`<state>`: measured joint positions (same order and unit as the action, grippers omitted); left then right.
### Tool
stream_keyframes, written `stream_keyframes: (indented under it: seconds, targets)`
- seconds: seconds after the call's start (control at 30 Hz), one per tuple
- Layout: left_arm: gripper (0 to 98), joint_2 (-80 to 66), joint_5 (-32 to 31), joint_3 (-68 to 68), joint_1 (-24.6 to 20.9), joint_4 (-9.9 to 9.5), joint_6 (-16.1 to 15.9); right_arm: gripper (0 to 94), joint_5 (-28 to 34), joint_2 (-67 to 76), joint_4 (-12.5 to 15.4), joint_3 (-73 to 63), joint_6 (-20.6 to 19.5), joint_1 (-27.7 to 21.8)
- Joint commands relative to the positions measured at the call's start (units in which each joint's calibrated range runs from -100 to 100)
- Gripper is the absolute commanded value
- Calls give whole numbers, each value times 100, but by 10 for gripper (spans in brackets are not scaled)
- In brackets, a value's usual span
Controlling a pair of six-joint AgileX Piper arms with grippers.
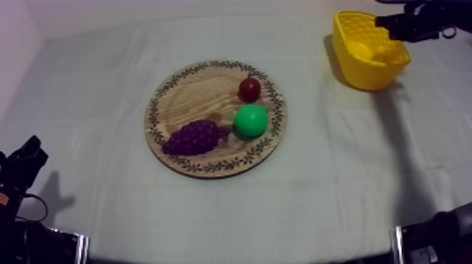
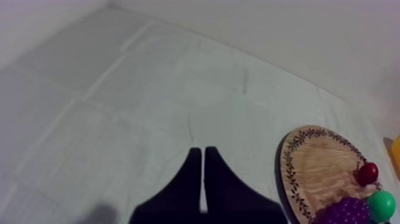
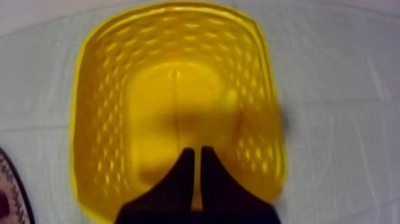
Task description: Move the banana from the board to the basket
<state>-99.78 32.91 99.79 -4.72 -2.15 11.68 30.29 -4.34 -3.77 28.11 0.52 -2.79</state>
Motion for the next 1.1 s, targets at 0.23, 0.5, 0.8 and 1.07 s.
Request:
stream_keyframes:
  seconds: [0.23,0.5,0.8,1.07]
  targets:
    - [1,-5,0,-1,-2,-3,1,12,599,3968,125,2664,80,-256]
    - [1,-5,0,-1,-2,-3,2,7,614,6342,-206,4756,-359,-173]
    - [1,-5,0,-1,-2,-3,-1,7,780,8234,-323,6272,-672,-114]
    - [1,-5,0,-1,-2,-3,1,7,1036,9339,-112,6871,-511,-131]
